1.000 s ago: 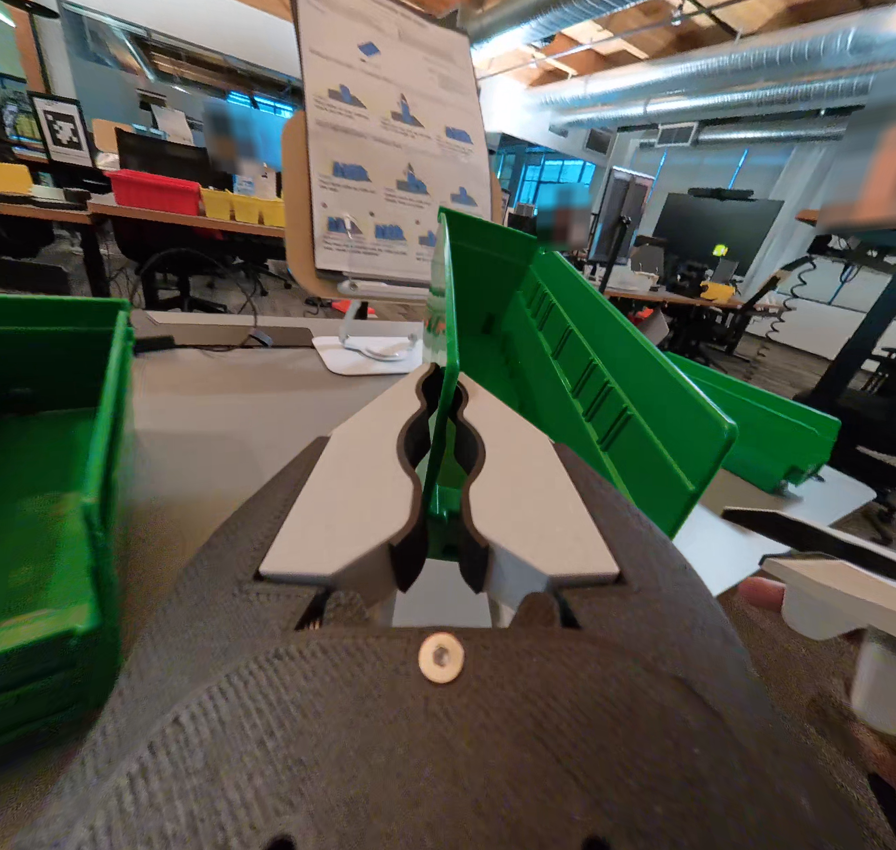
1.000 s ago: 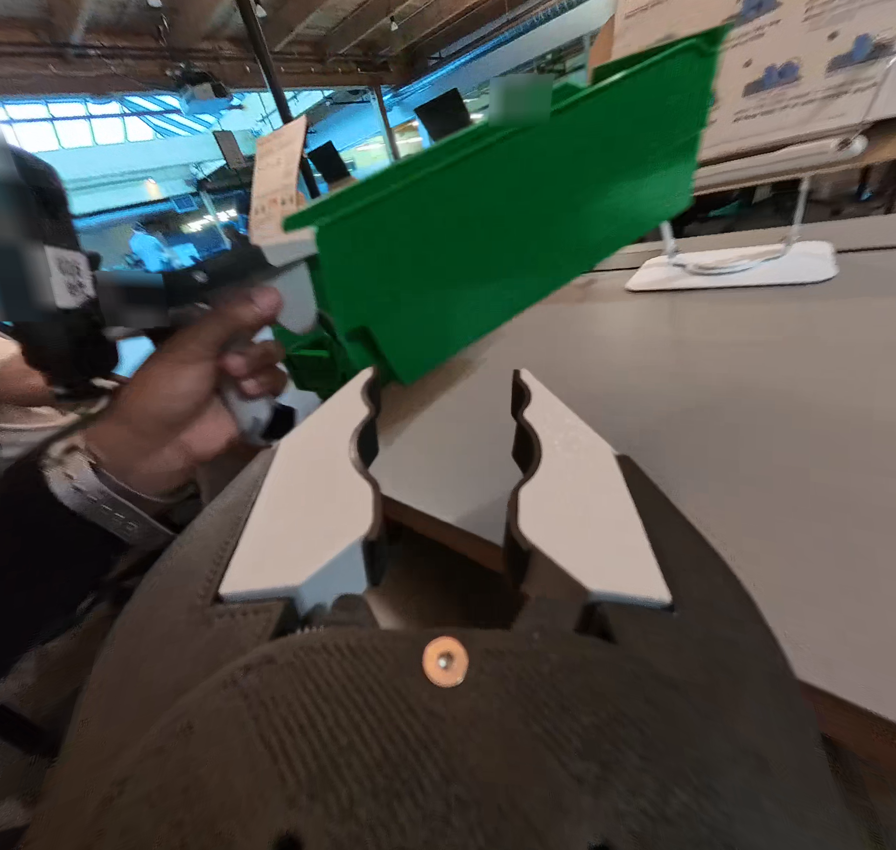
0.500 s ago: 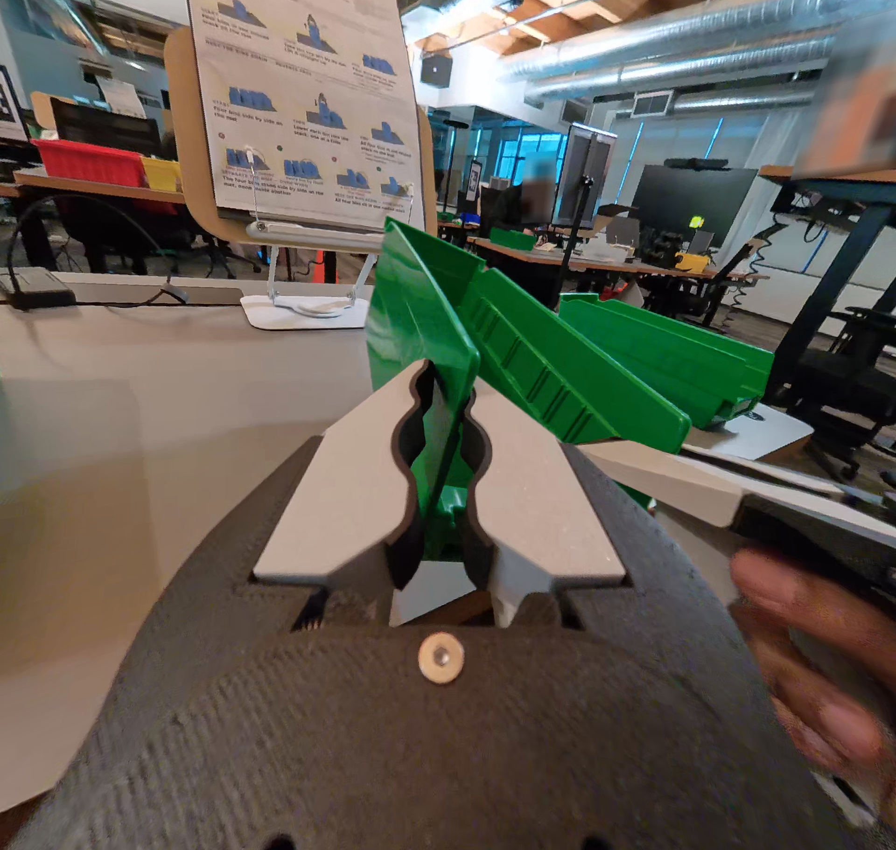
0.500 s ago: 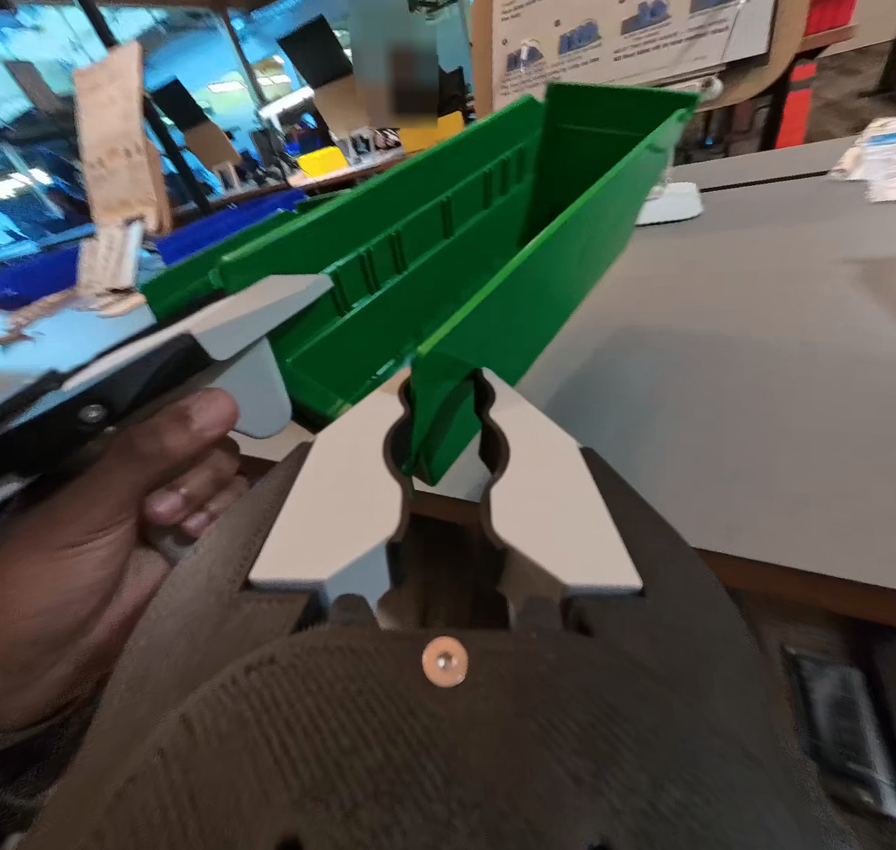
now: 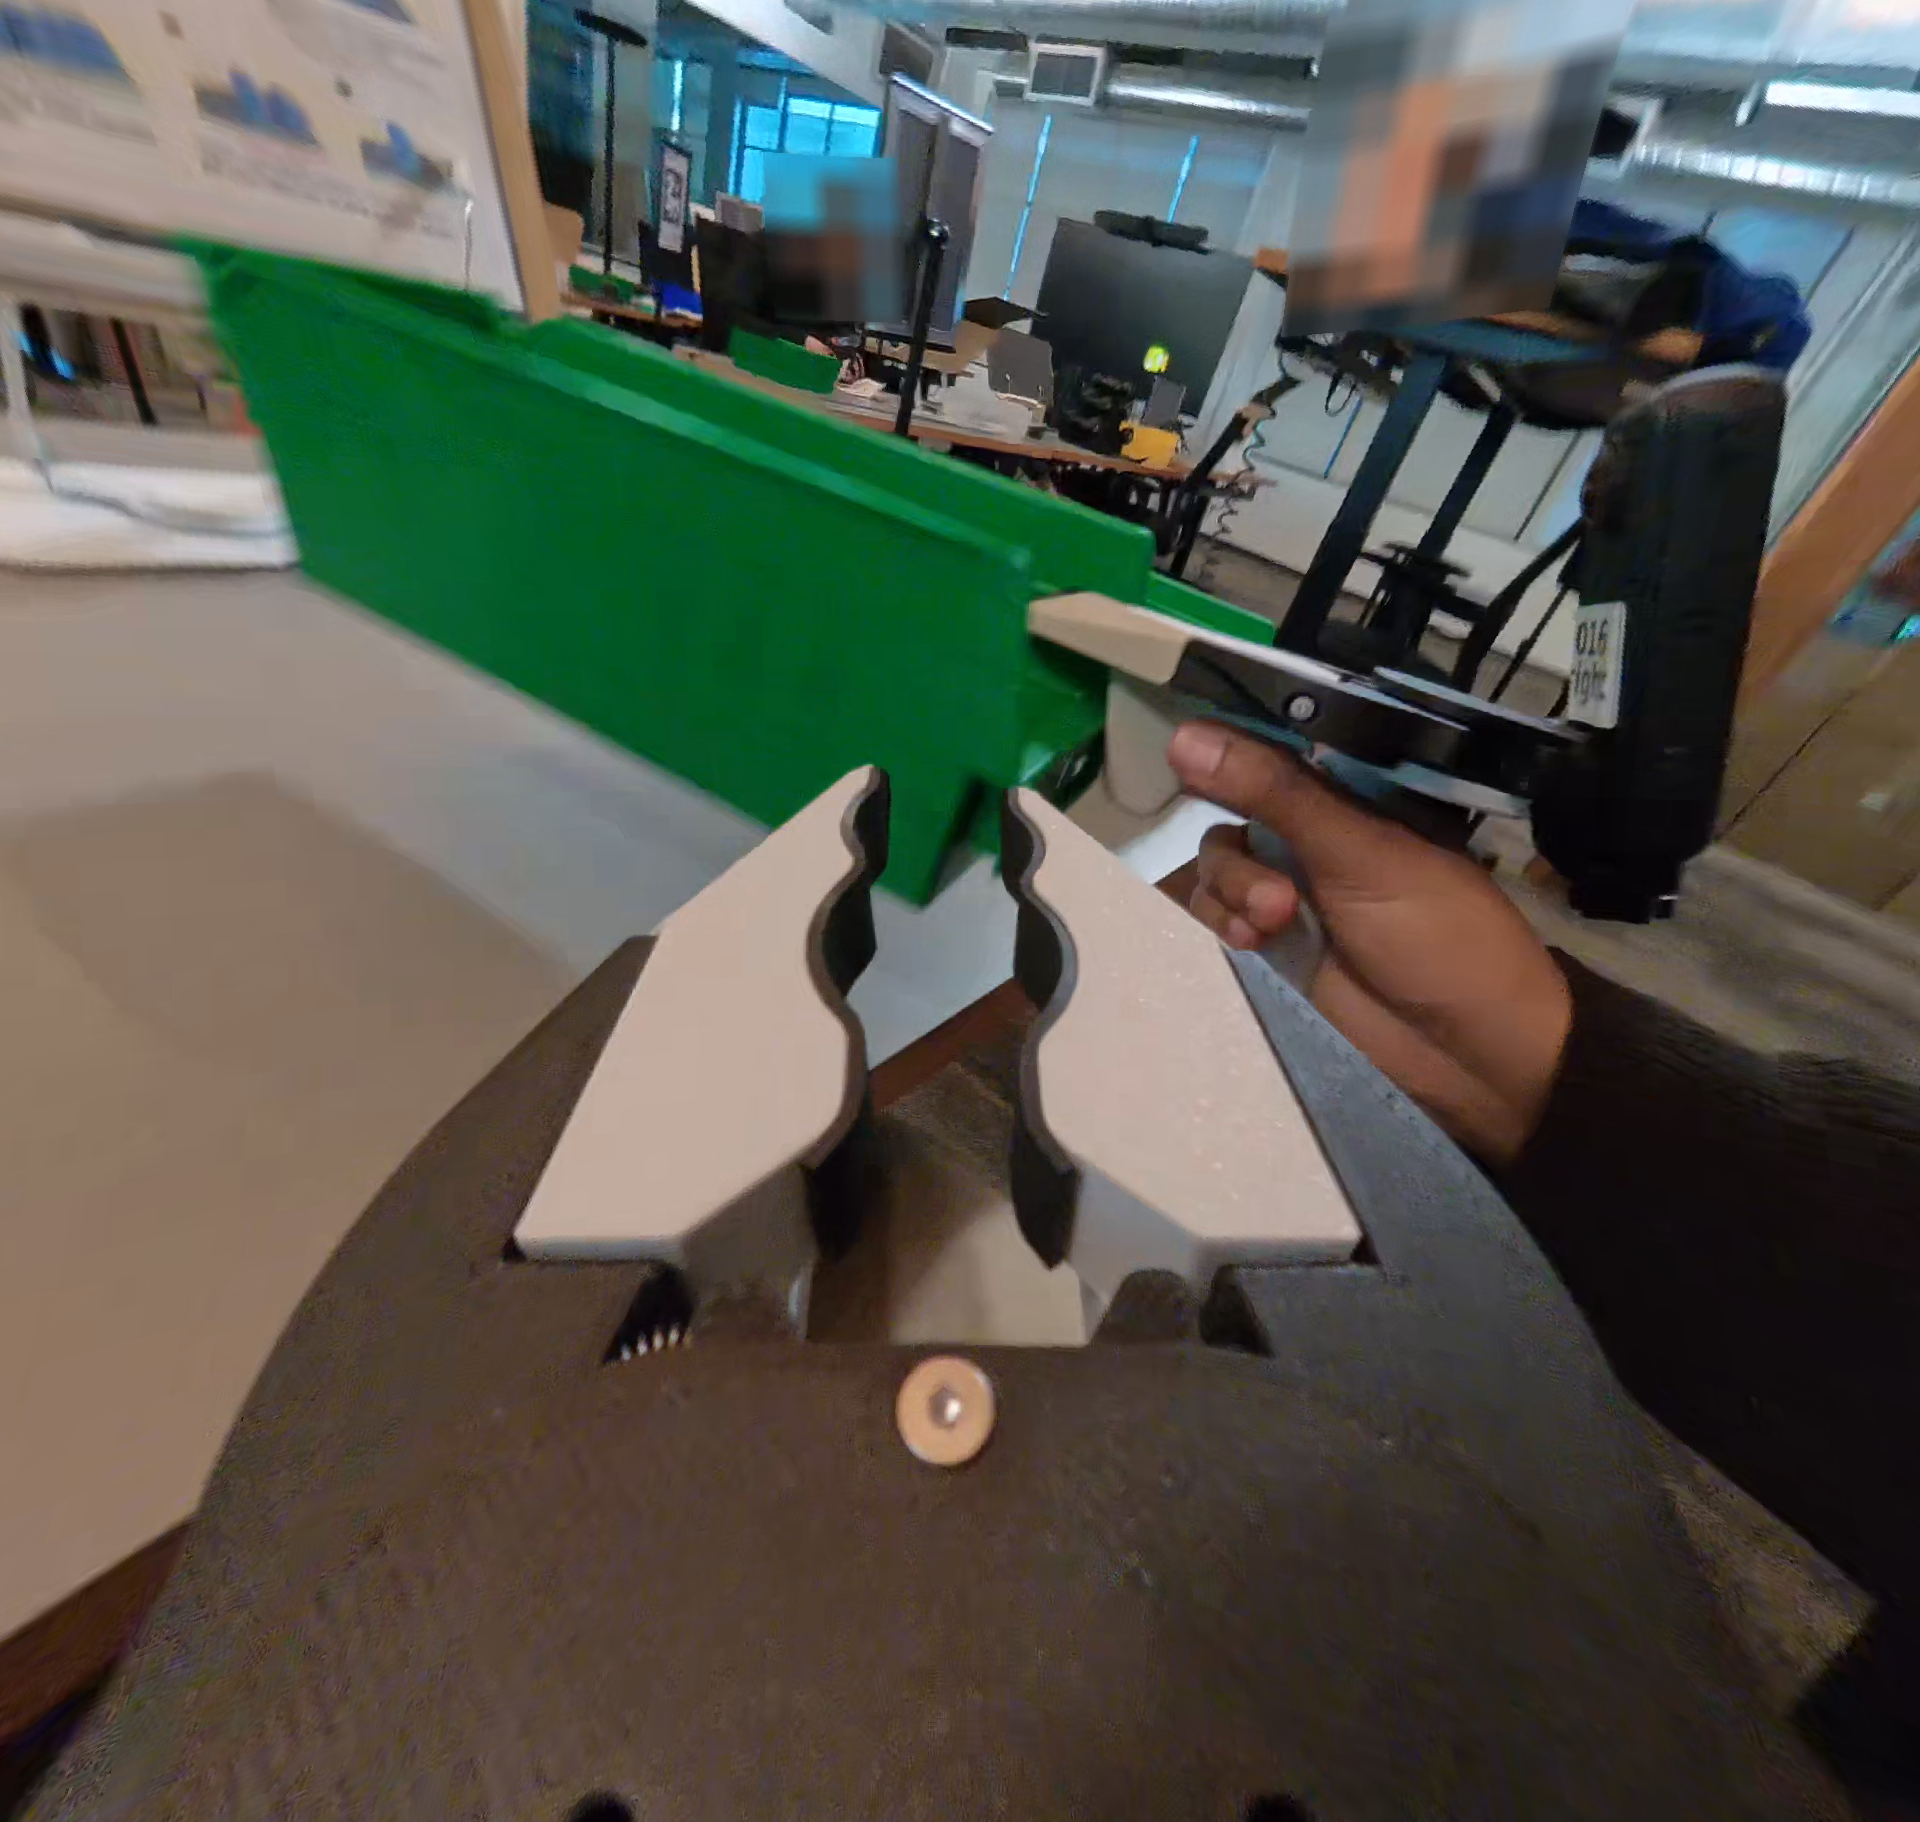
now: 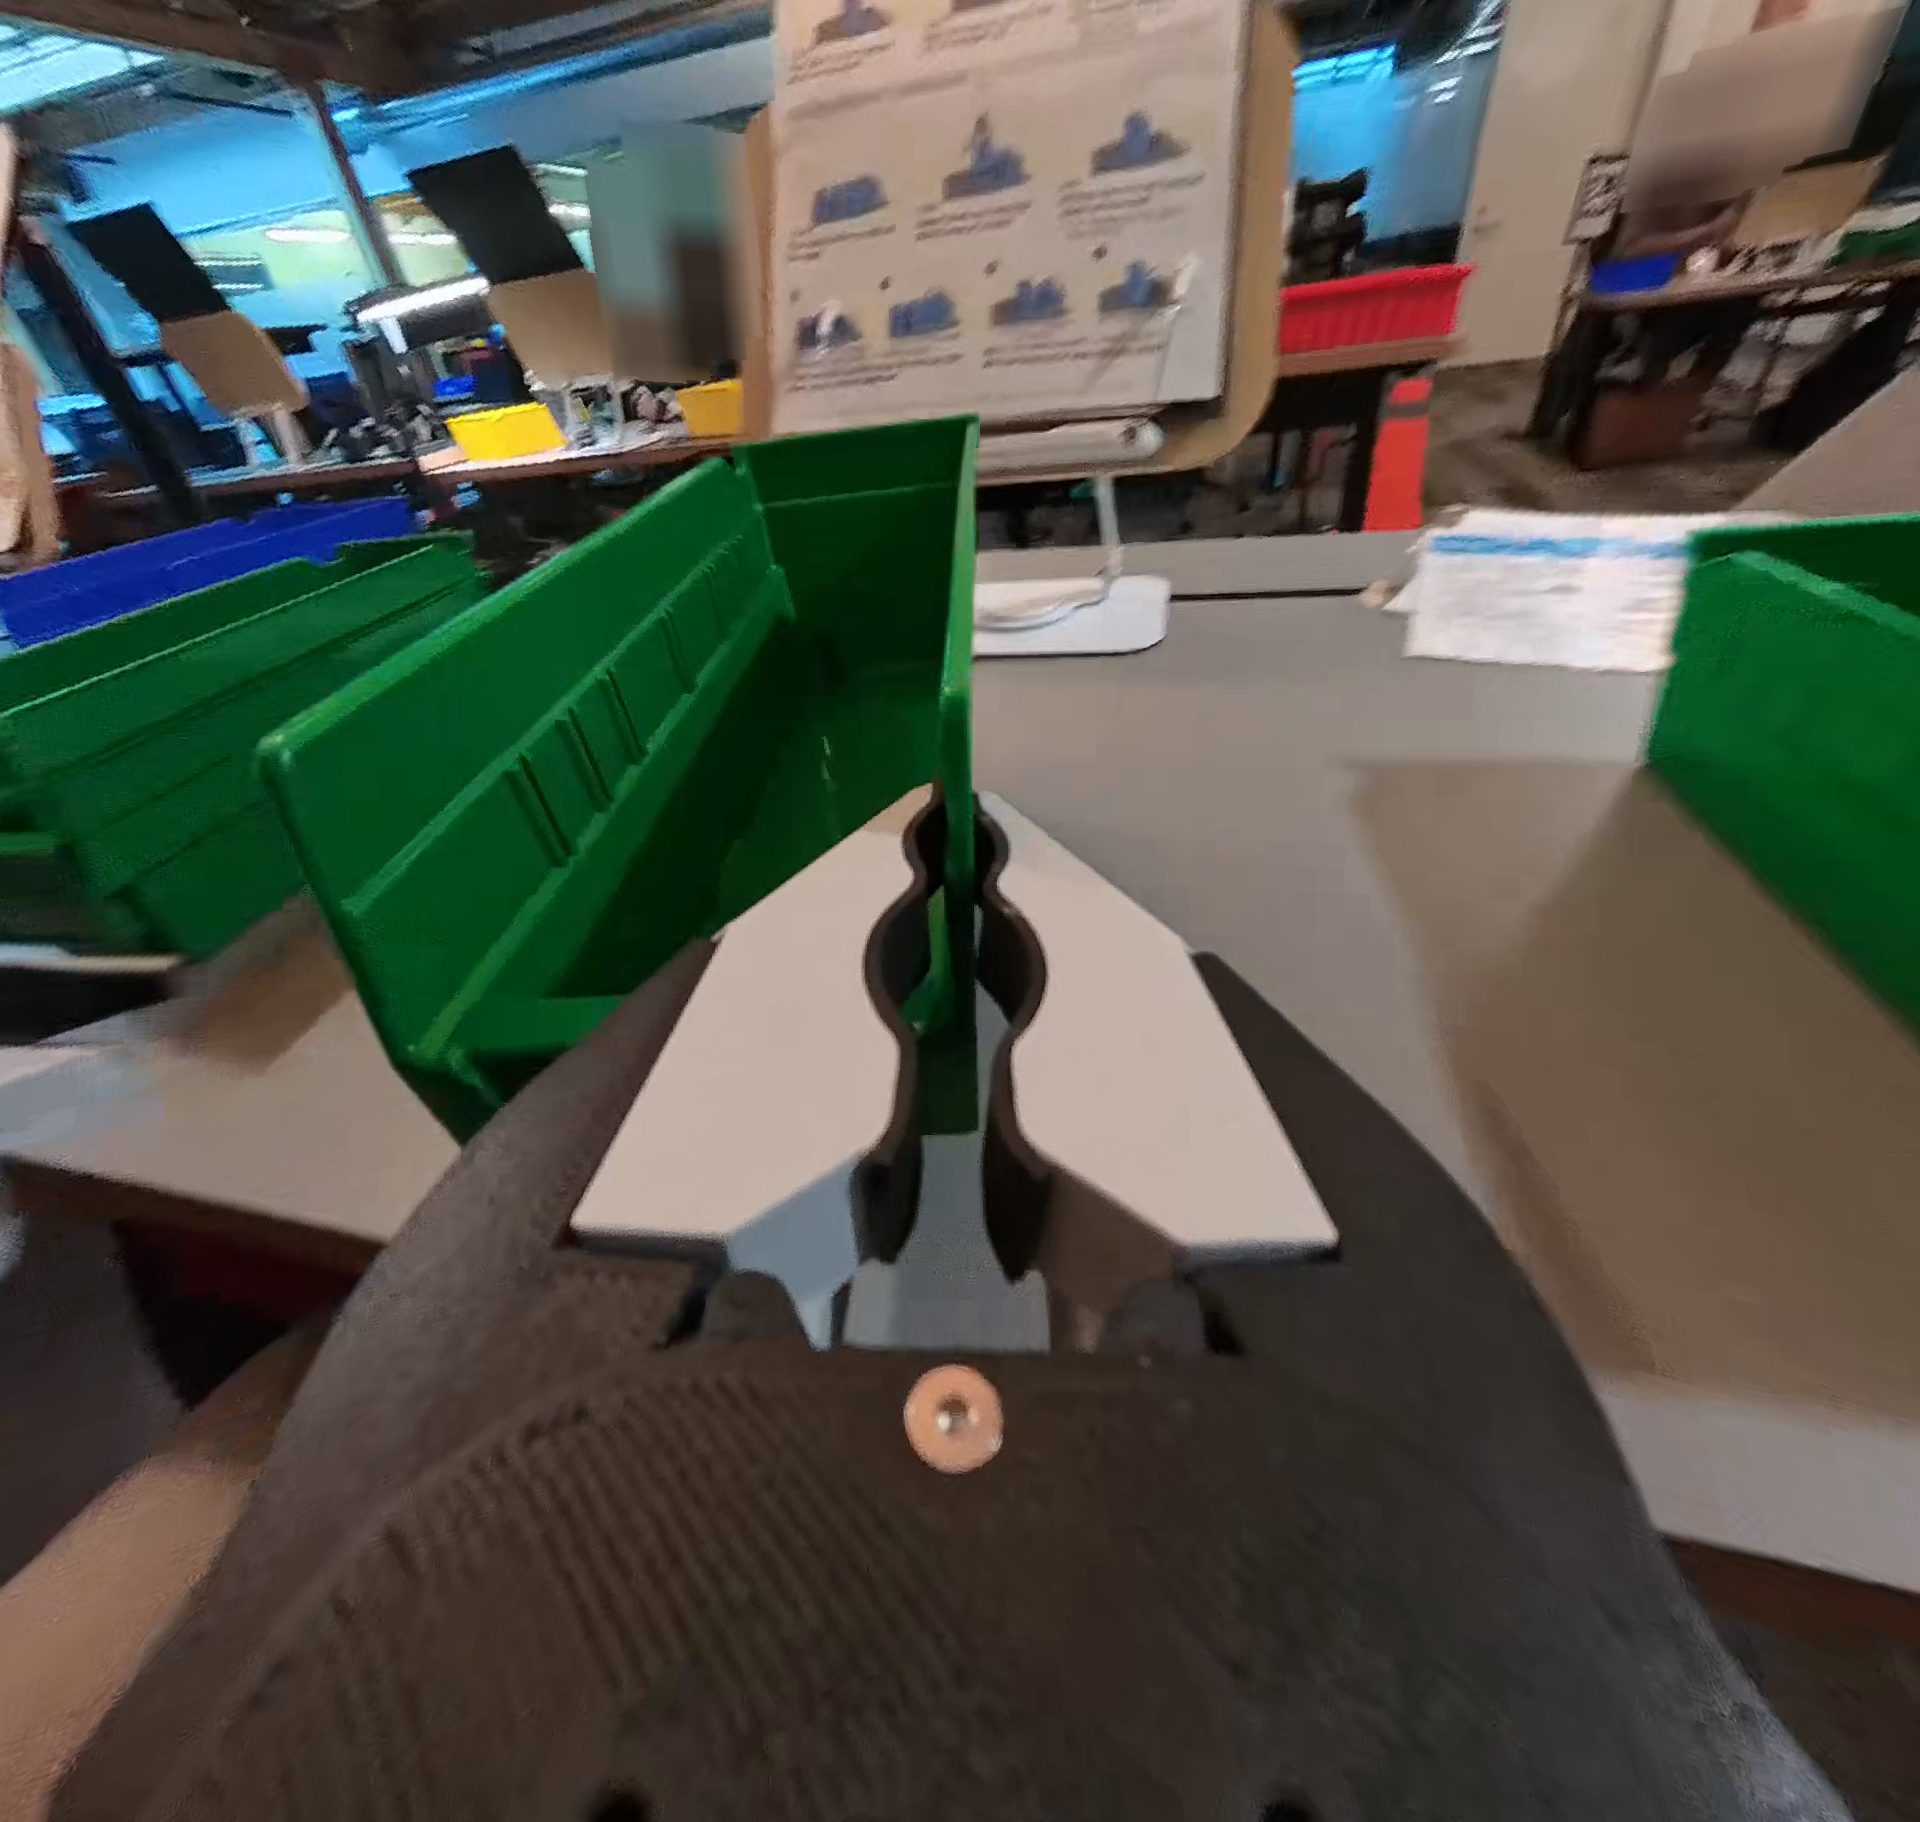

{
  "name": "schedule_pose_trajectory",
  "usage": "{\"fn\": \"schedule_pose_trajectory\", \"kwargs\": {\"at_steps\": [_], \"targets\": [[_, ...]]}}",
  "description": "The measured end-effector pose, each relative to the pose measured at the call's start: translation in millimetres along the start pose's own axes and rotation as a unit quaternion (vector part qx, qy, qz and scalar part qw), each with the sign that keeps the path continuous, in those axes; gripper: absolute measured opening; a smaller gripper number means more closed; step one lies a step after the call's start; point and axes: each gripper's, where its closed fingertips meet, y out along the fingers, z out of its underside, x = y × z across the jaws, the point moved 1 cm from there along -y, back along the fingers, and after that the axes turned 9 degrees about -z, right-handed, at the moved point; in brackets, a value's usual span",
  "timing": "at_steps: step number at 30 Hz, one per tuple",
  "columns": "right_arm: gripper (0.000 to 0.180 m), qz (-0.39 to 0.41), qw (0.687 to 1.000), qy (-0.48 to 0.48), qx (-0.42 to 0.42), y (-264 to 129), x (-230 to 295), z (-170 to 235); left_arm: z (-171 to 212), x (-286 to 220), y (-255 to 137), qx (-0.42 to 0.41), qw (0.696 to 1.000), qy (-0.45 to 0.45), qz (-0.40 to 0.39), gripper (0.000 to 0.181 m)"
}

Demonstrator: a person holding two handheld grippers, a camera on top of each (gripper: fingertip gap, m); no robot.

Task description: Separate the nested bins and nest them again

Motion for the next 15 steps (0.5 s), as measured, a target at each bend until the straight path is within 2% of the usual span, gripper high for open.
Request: {"fn": "schedule_pose_trajectory", "kwargs": {"at_steps": [5,8,15], "targets": [[0.0,0.029,0.999,-0.032,-0.008,-19,-93,-13,11,30,-2,0.028,0.999,-0.023,-0.03,0.021],[0.001,0.042,0.999,-0.006,-0.012,-29,-134,-10,12,41,-5,0.027,0.998,-0.031,-0.04,0.017],[0.001,0.076,0.997,0.003,0.013,-23,-167,10,16,53,-12,0.033,0.997,-0.045,-0.051,0.011]]}}
